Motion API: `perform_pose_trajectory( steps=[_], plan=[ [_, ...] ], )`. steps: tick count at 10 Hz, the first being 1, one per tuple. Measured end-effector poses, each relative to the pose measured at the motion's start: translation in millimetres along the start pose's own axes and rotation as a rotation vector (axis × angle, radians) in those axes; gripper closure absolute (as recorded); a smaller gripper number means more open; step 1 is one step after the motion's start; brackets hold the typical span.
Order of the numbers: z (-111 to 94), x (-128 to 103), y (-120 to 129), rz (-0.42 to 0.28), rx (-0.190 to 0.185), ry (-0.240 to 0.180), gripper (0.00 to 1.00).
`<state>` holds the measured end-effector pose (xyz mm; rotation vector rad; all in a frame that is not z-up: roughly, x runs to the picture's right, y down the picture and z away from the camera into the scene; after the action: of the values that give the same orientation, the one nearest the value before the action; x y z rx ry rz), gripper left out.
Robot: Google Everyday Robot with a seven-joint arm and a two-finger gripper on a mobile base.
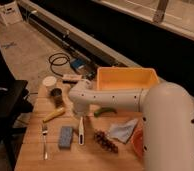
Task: Place brush in metal cup
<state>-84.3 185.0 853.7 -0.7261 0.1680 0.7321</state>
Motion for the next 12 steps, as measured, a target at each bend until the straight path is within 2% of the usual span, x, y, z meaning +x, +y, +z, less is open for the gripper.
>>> perform_pose_trajectory(
  steps=[2, 3, 4, 6, 7, 9, 12],
  plan=[
    [3.2, -1.1, 4.3, -0.023, -0.003, 0.004, 0.54],
    [2.0, -2.3, 5.3, -0.03, -0.001, 0.003, 0.63],
    [-0.2, -2.7, 5.7, -0.037, 0.002, 0.002, 0.75],
    [-6.6, -3.2, 5.2, -0.047, 0.013, -0.004, 0.95],
    [-13.3, -4.1, 4.1, -0.052, 0.022, -0.011, 0.99],
    [-40.2, -9.2, -1.8, -0.07, 0.059, -0.04, 1.0],
    [-96.7, -29.6, -13.4, -0.13, 0.123, -0.115, 1.0]
  ],
)
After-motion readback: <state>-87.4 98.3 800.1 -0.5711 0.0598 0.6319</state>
